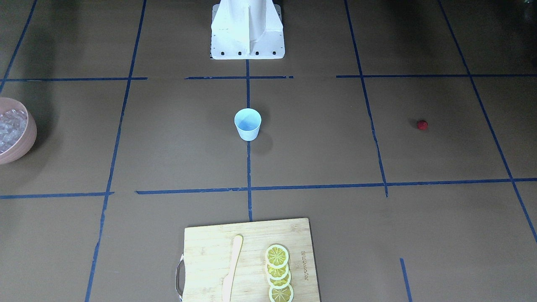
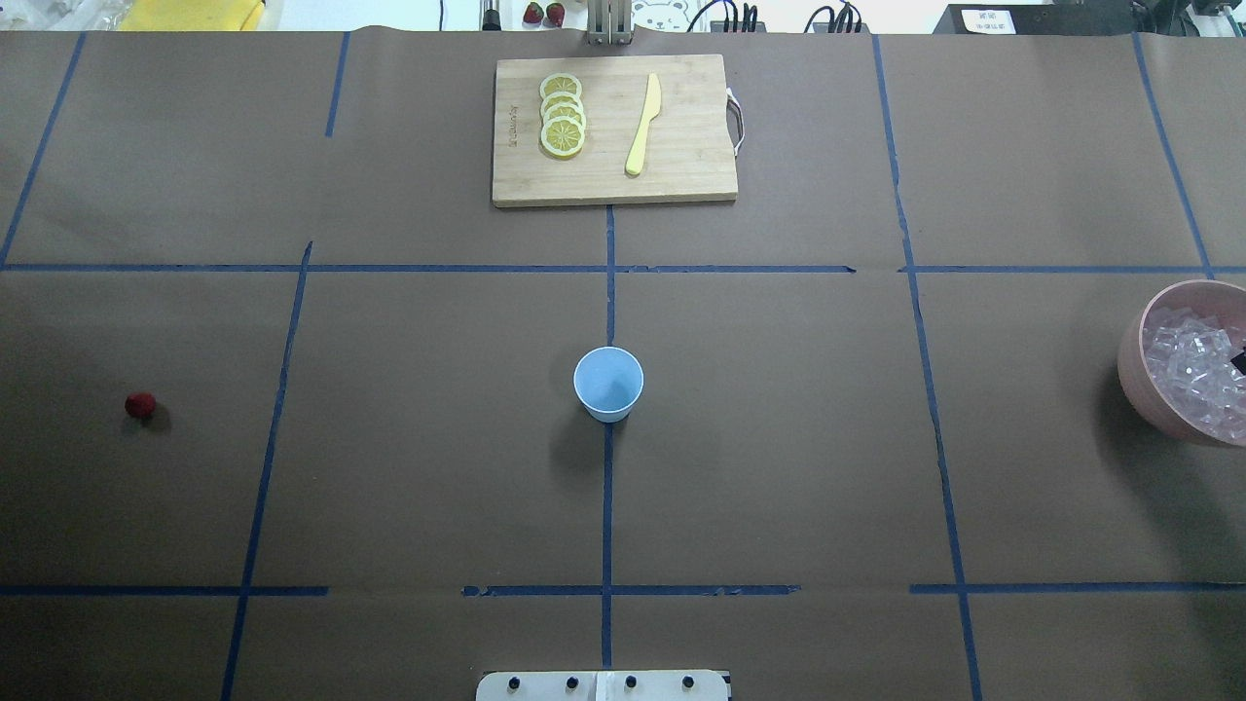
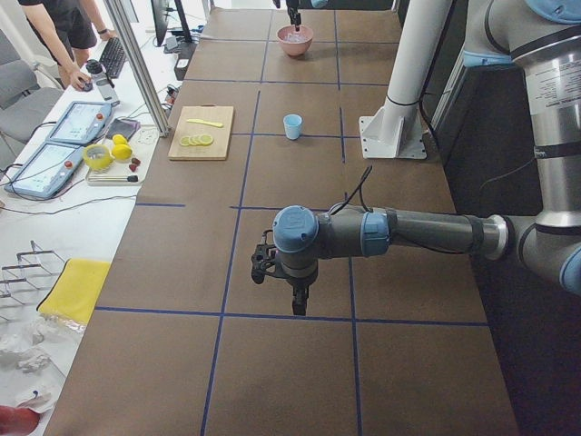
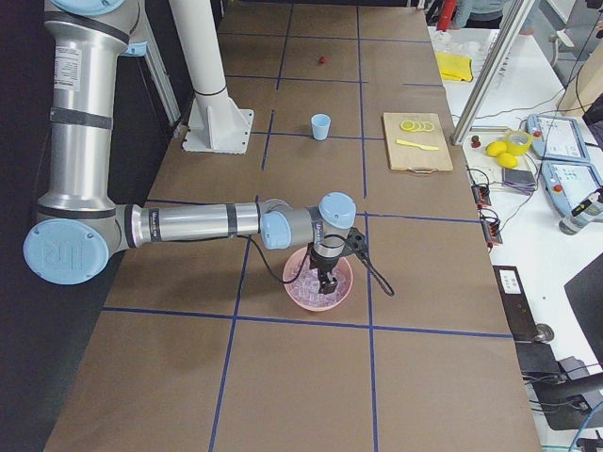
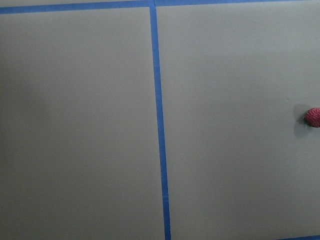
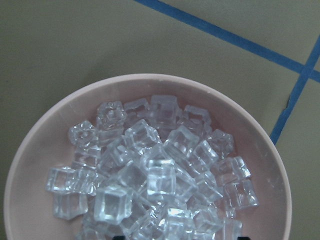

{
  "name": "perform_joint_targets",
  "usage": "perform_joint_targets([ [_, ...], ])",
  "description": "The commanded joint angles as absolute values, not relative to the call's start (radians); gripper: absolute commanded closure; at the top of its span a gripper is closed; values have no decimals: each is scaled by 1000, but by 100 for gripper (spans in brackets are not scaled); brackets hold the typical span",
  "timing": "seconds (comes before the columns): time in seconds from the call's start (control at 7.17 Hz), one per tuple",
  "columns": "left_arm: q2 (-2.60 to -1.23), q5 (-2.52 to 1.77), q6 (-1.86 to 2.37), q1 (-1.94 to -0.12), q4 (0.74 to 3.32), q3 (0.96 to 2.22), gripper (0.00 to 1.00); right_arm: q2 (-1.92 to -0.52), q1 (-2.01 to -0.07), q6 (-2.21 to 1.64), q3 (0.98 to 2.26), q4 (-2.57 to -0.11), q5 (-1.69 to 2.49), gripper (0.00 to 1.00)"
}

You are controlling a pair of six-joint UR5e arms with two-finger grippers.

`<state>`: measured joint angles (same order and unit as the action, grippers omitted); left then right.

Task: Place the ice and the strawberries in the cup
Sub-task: 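Close the right gripper on an ice cube in the bowl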

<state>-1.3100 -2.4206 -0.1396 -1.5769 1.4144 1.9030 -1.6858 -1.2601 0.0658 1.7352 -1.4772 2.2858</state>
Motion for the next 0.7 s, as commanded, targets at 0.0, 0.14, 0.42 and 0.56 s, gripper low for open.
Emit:
perform_joint_targets([
  [0.0,-1310,-2421,-140,-1577,1414,1902,0,-1677,-1249,69,1712,-1477,2284,20],
  [0.14,-1310,-2421,-140,-1577,1414,1904,0,-1678,-1249,71,1701,-1477,2286,20],
  [0.42,-1310,-2422,-140,-1577,1414,1905,0,-1678,-1238,68,1687,-1477,2278,24],
  [0.56,-1310,-2421,-140,-1577,1416,1905,0,-1678,-1230,66,1686,-1477,2273,25],
])
